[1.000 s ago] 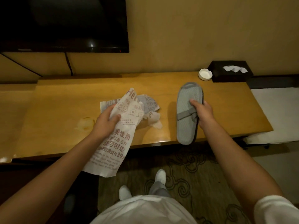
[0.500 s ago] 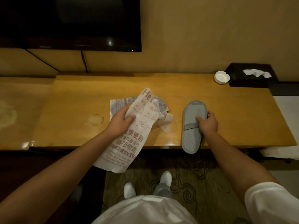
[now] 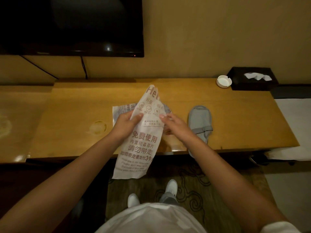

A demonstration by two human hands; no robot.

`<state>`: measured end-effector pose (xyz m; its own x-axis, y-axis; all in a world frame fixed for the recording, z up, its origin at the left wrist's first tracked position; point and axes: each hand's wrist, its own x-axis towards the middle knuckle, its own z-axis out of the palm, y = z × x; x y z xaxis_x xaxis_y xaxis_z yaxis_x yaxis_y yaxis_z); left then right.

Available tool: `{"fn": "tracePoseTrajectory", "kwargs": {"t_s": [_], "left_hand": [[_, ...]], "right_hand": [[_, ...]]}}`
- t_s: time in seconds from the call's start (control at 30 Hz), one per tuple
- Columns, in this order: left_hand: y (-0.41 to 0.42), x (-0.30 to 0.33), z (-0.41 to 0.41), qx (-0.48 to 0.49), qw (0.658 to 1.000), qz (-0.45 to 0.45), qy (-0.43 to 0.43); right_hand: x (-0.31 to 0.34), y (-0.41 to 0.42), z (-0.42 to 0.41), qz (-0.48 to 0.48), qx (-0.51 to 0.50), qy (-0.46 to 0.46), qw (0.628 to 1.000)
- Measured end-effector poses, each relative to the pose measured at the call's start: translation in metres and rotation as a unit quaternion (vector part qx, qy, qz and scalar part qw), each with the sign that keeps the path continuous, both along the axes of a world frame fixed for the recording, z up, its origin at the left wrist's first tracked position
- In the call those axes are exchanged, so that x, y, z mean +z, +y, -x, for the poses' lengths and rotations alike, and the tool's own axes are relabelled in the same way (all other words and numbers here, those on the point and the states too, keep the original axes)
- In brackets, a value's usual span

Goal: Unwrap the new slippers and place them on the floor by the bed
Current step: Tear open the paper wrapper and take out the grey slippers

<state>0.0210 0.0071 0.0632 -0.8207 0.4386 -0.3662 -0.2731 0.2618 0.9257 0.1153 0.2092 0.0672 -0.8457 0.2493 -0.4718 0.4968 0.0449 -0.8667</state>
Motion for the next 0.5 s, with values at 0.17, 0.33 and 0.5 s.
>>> {"fn": "tracePoseTrajectory", "kwargs": {"t_s": [0.17,0.33,0.5], "left_hand": [[-0.014,0.007,-0.001,0.049,0.991,-0.101,-0.069],[-0.040,0.004,-0.009,-0.012,0.999,-0.035,-0.040],[-0.072,-0.003,-0.017,-0.021,0.999,-0.034,-0.028]], "right_hand": [[0.000,-0.044,0.004,0.099,-0.021,0.041,0.994],[0.005,-0.047,0.015,0.069,-0.106,0.077,0.989],[0.007,-0.064,0.027,0.028,-0.104,0.088,0.990]]}}
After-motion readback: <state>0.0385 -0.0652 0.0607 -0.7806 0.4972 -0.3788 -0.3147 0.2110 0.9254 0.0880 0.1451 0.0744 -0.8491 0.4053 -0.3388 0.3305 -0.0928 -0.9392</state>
